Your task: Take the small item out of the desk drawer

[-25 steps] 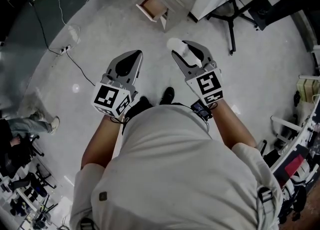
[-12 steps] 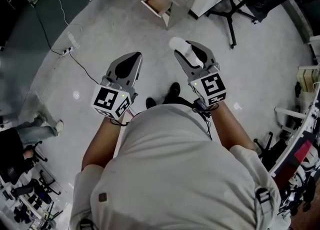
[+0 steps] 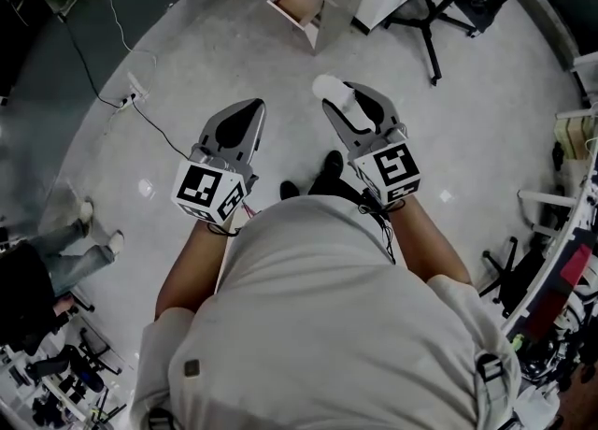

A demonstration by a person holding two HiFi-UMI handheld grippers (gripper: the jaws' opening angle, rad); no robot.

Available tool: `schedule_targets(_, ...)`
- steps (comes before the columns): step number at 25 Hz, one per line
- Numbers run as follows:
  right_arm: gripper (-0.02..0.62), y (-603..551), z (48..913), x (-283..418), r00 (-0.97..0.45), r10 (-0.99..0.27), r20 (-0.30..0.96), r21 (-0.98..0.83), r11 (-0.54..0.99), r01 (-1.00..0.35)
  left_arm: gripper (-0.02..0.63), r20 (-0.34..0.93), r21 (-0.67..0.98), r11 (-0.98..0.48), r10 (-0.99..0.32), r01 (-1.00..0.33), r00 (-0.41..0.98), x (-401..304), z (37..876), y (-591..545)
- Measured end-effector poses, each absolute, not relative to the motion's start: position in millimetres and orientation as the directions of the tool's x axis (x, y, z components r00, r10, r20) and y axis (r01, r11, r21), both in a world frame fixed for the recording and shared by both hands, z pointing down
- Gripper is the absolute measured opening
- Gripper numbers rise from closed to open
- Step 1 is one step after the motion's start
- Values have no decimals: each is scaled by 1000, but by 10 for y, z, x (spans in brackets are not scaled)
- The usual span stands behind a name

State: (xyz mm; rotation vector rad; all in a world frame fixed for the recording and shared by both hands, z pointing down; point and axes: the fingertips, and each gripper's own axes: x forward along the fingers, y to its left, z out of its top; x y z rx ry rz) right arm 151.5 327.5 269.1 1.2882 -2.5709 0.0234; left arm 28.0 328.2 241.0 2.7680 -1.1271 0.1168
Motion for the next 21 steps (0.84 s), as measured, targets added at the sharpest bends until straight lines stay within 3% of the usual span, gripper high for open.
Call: schedule_targets(21,181,3432,2613,1413,-567,-791,230,119,601,-791,12,106,118,-720,-676,-684,730,199,2376,3425)
